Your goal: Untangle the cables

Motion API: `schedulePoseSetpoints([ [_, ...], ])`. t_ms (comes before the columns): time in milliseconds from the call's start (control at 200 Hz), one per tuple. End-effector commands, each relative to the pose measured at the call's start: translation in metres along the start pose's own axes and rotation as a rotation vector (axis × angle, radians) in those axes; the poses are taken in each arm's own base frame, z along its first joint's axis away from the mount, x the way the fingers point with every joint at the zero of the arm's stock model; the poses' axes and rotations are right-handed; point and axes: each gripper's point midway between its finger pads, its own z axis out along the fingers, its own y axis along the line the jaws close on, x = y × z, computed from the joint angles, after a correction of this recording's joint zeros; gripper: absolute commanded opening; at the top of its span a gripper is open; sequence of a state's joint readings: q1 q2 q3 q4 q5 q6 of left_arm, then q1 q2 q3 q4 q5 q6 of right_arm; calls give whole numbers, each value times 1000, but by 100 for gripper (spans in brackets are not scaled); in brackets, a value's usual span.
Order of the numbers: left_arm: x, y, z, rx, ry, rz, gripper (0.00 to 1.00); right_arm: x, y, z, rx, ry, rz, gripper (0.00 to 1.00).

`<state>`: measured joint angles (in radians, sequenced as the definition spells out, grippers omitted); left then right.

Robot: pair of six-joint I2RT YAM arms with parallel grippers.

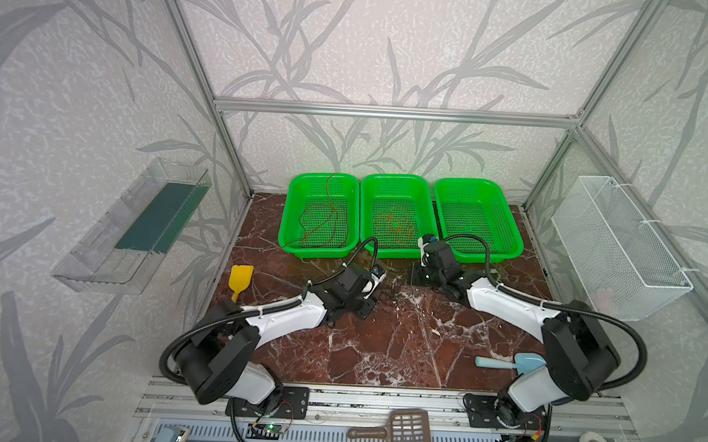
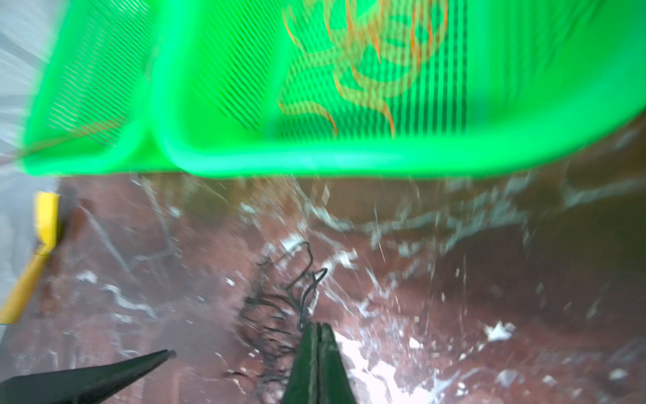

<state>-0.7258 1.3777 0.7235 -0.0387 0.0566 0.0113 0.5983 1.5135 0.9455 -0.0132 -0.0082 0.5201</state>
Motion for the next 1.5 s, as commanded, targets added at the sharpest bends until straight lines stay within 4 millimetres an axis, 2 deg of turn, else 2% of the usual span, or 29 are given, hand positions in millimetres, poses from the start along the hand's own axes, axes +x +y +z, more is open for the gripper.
schedulePoseSetpoints([
  [0, -57, 1, -32, -17, -222, 58, 59, -44, 20, -29, -27, -128, -130, 0],
  [80, -86, -1, -55, -10, -340, 86, 68, -62, 36, -45, -80, -193, -180, 0],
  [235, -122, -9, -74, 22, -458, 137, 70, -90, 62, -73, -180, -305, -257, 0],
  [415, -156, -10, -75, 20, -543, 173, 70, -109, 95, -102, -323, -388, -334, 0],
  [530, -177, -12, -79, 49, -605, 162, 70, -117, 100, -110, -335, -408, -339, 0],
  [650, -184, -17, -69, 90, -614, 157, 70, -122, 105, -117, -361, -430, -326, 0],
  [900, -206, -5, -57, 77, -674, 80, 68, -121, 114, -126, -415, -442, -321, 0],
  [965, -213, -6, -56, 93, -684, 83, 64, -121, 114, -127, -422, -442, -320, 0],
  [1065, -222, -12, -56, 127, -709, 88, 49, -118, 113, -126, -418, -435, -317, 0],
  [1244, -231, -18, -55, 173, -730, 88, 10, -116, 106, -126, -401, -442, -297, 0],
  [1294, -234, -19, -57, 181, -737, 92, 0, -117, 101, -127, -386, -443, -286, 13],
  [1494, -243, -21, -71, 196, -777, 90, 0, -110, 59, -130, -317, -474, -183, 46],
])
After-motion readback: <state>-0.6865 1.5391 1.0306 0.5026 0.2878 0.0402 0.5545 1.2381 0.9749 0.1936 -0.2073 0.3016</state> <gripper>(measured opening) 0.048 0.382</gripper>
